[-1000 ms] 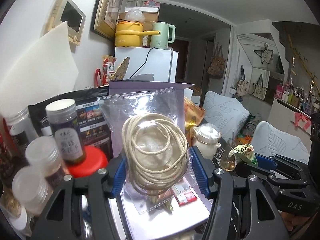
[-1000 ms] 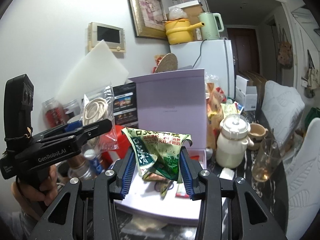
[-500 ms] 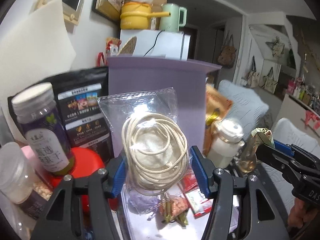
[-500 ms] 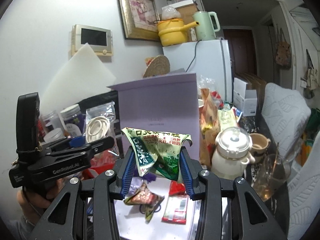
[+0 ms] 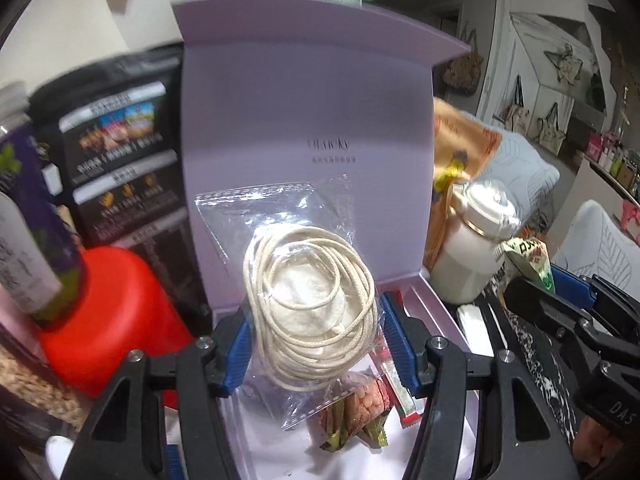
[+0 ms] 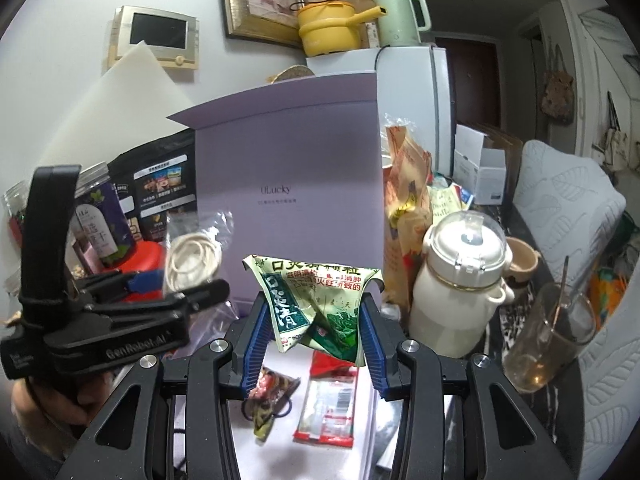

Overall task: Organize soft objects
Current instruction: 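Carry the green packet and the cord bag over the lavender box, then lower both items into the lavender box and open both grippers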

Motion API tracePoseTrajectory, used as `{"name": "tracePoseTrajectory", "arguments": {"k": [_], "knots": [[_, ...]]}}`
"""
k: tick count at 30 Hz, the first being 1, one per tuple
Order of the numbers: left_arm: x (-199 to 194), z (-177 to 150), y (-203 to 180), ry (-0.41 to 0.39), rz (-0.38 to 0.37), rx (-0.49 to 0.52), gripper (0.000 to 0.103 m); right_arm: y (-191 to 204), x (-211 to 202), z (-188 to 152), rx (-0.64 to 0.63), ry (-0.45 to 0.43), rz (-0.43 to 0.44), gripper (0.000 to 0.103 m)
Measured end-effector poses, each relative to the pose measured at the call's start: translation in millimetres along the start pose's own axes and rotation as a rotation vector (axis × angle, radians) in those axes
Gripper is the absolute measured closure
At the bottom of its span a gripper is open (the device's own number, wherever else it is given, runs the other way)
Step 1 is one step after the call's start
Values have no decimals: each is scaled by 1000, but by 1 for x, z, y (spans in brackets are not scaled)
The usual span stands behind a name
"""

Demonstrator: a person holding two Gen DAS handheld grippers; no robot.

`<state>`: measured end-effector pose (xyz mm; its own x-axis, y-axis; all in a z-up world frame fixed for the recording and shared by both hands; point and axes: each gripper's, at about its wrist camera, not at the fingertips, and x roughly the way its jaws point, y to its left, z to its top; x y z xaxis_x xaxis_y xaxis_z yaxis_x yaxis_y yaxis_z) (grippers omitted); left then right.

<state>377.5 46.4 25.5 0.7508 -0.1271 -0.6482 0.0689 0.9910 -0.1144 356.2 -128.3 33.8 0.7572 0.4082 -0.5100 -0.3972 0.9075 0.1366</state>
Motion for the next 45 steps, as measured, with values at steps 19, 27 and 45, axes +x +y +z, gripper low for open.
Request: {"name": "tracePoseTrajectory", "arguments": {"k": [19, 27, 45], "knots": [[49, -21, 1, 187, -14, -15, 45, -13, 55, -22, 27, 179, -7, 60], [67, -23, -2, 214, 25, -6, 44, -13, 71, -32, 33, 234, 11, 60], [74, -26, -17, 238, 32, 42, 41, -24, 78, -32, 39, 280, -53, 40]]}}
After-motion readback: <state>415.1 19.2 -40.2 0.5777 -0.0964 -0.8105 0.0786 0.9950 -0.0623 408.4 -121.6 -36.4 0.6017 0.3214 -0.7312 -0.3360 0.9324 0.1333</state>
